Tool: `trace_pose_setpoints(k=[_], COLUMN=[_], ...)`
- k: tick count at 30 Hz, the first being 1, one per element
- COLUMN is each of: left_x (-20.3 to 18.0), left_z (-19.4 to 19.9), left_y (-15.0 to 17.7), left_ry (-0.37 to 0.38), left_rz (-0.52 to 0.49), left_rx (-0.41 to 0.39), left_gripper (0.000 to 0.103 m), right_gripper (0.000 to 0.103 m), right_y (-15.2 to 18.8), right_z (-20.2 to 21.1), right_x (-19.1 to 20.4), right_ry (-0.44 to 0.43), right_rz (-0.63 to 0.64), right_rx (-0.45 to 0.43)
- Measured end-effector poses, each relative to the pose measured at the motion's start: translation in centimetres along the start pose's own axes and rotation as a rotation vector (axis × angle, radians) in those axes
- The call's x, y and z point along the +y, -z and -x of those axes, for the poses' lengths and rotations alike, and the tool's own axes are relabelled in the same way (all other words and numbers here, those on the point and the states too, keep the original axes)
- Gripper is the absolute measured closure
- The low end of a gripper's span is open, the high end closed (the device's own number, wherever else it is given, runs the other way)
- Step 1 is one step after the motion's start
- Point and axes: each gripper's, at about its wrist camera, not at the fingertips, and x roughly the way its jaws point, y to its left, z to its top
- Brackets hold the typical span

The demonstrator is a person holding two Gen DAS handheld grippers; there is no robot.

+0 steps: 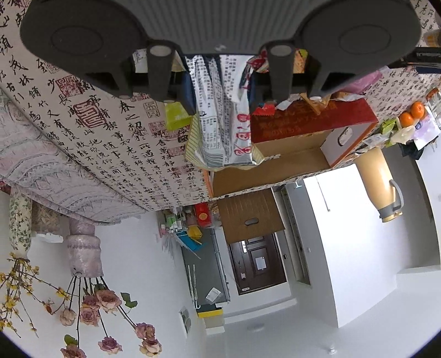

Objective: Organize snacks
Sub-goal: 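Grasp the white printed packet from the pile with the left gripper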

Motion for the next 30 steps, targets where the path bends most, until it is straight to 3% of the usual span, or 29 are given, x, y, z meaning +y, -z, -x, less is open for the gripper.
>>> trace_pose_setpoints(k=[7,11,15,19,21,24,30], left_x=[1.3,1.4,1.2,0.6,0.4,0.2,0.3], left_z=[-0.7,-2.0,-2.9,-2.8,-2.5,-2.2,-2.0], left_y=[-0.7,-0.9,-0.7,-0.5,-0.5,-0.5,-0.4], left_ry=[-0.046,-0.091,-0.080,-0.075,-0.064,-0.047,-0.036], left_rz=[0.096,0.092,0.098,0.081,0.071,0.063,0.065], left_rx=[0.022,0.080,0.124,0.119,0.111,0.103,0.094], left_gripper=[0.000,0.002,0.016,0.024,0.040,0.055,0.059], right_gripper=[0.067,0.067,0.067,0.067,0.067,0.067,0.067], right_y=[0.4,0.5,0.6,0.7,0.8,0.9,0.9], right_z=[-0.3,-0.5,-0.6,-0.7,-0.7,-0.7,-0.5], right_x=[0.0,0.0,0.1,0.2,0.3,0.3,0.5], right_ry=[0.000,0.001,-0.003,-0.005,-0.007,-0.010,-0.015], right_rz=[-0.005,-0.007,-0.005,-0.002,-0.001,0.000,0.005], right_rx=[0.012,0.020,0.026,0.031,0.033,0.035,0.033])
